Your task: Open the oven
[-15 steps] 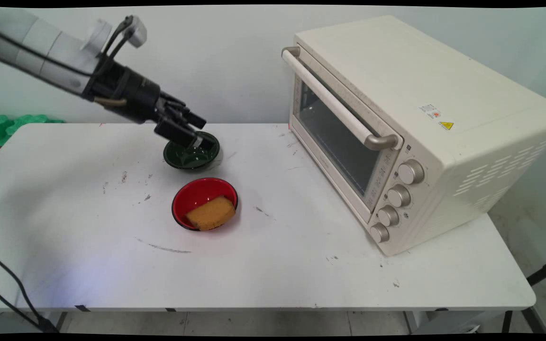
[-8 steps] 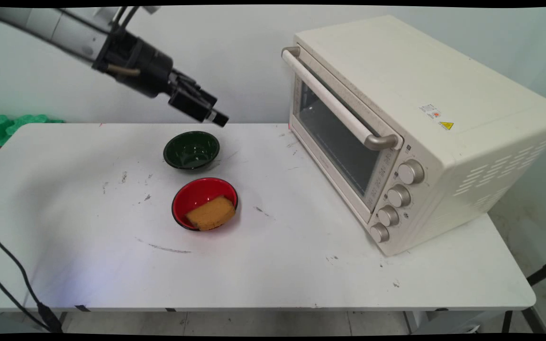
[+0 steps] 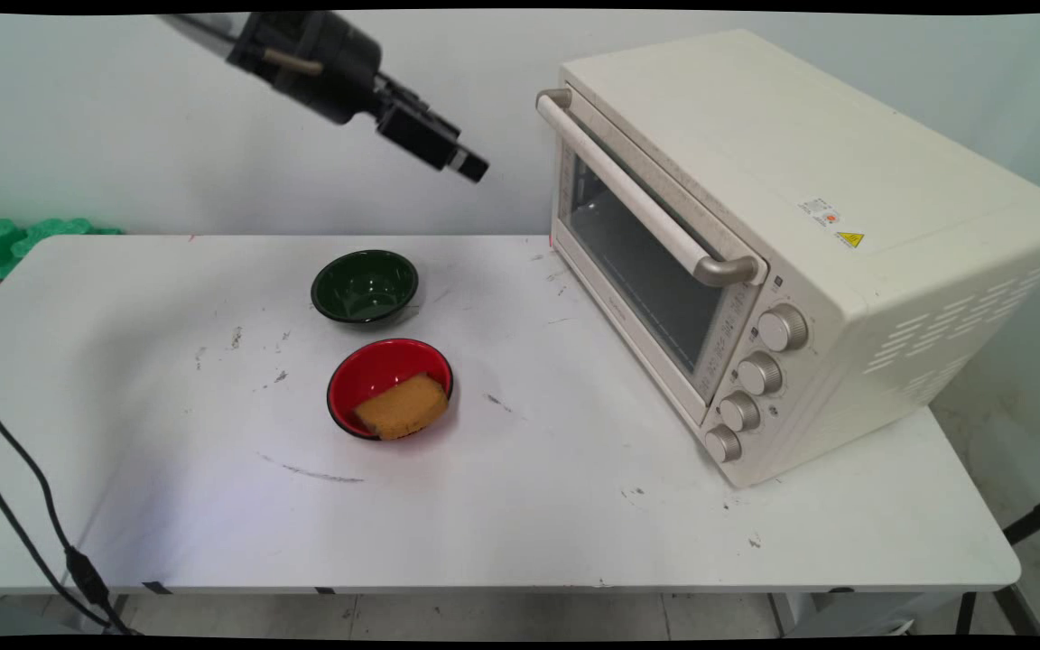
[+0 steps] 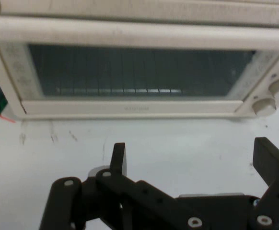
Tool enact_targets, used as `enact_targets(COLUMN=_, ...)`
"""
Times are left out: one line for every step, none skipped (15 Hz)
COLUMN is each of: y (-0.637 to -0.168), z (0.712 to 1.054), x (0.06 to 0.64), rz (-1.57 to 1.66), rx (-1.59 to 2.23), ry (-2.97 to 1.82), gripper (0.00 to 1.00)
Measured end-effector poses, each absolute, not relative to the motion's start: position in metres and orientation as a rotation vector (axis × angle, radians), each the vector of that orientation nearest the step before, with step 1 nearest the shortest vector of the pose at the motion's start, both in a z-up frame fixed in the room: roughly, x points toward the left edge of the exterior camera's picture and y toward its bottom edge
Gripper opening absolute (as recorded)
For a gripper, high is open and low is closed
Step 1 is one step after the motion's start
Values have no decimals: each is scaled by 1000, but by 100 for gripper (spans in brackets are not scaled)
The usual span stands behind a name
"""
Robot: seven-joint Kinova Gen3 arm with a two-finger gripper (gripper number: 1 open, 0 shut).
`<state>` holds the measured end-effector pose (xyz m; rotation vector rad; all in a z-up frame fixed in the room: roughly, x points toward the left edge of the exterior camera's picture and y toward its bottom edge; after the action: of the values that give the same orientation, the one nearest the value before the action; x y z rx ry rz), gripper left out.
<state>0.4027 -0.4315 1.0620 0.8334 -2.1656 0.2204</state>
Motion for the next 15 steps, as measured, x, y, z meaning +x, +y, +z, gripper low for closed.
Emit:
enact_targets(y=-436, z=1065, x=397, rz=230, rx=826, ry=-2164, gripper=100)
enact_targets(y=-441, z=1069, x=391, rz=242, rx=819, ry=-2162, gripper=100)
enact_targets(y=-446, z=1073, x=383, rz=253, rx=811, ry=-2161, gripper=100)
enact_targets(y=-450, z=1076, x=377, rz=261, rx=803, ry=-2160, gripper=100)
enact_targets(y=-454, z=1080, x=370, rz=272, rx=794, ry=-2158, gripper=100)
enact_targets(y=-459, z=1083, x=362, rz=282, rx=784, ry=-2158, gripper=100)
enact_targets(y=-463, z=1085, x=356, rz=291, rx=775, ry=-2159, gripper=100)
enact_targets(y=-467, z=1087, x=348, rz=300, rx=763, ry=-2162, gripper=100)
enact_targets(y=-471, z=1088, x=341, rz=307, rx=751, ry=-2165, gripper=100)
enact_targets(y=-475, z=1088, x=335, rz=312, rx=742, ry=-2170, gripper=100)
enact_targets(y=-477, z=1088, x=330, rz=314, rx=737, ry=-2173, gripper=100)
enact_targets(y=-480, z=1088, x=324, rz=317, rx=731, ry=-2179, gripper=100)
enact_targets(y=-484, z=1087, x=317, rz=320, rx=726, ry=-2185, gripper=100)
enact_targets(y=-487, z=1085, x=311, rz=320, rx=723, ry=-2192, gripper=100)
enact_targets(y=-490, z=1084, x=305, rz=319, rx=722, ry=-2199, gripper=100)
